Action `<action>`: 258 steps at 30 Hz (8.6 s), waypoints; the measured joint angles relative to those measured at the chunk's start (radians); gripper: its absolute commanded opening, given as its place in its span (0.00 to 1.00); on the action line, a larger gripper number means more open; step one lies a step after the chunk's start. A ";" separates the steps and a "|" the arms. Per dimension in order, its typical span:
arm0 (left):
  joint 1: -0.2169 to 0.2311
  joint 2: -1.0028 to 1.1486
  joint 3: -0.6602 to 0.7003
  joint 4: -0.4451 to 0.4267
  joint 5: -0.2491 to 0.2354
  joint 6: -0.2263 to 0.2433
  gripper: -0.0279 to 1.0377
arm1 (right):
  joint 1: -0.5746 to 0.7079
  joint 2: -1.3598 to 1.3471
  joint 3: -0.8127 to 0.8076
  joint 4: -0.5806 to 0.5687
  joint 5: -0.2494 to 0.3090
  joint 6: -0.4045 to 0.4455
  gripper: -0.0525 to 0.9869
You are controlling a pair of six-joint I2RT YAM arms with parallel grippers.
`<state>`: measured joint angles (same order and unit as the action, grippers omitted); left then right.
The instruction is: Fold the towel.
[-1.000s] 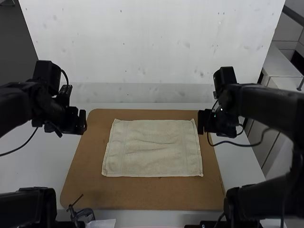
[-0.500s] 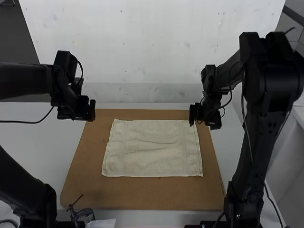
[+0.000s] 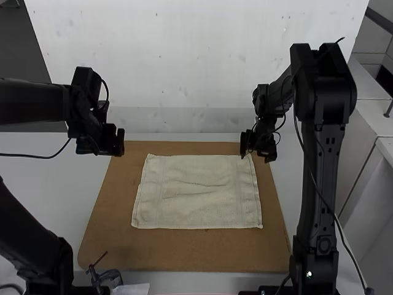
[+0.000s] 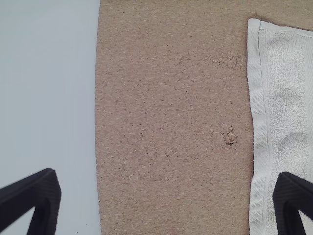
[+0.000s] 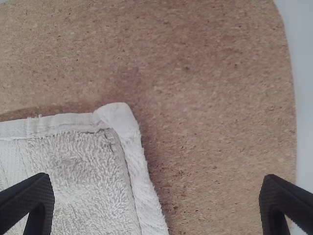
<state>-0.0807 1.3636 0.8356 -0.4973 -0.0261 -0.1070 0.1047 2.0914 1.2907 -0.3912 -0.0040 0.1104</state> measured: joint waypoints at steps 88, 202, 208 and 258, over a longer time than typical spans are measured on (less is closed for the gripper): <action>-0.172 0.597 0.657 -0.228 -0.036 -0.336 0.04 | 0.042 -0.233 -0.108 0.244 0.037 0.006 0.06; -0.226 0.174 -0.034 0.086 -0.048 -0.238 0.96 | 0.012 -0.322 -0.556 0.243 -0.087 0.065 0.06; -0.222 0.124 -0.034 0.084 -0.048 -0.237 0.96 | -0.192 -0.330 -0.556 0.232 -0.080 -0.027 0.06; -0.185 0.064 -0.134 0.085 -0.048 -0.229 0.95 | 0.626 -0.156 -0.040 -0.103 0.174 0.325 0.06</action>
<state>-0.2661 1.4273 0.7013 -0.4126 -0.0742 -0.3363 0.7303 1.9350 1.2507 -0.4938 0.1699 0.4355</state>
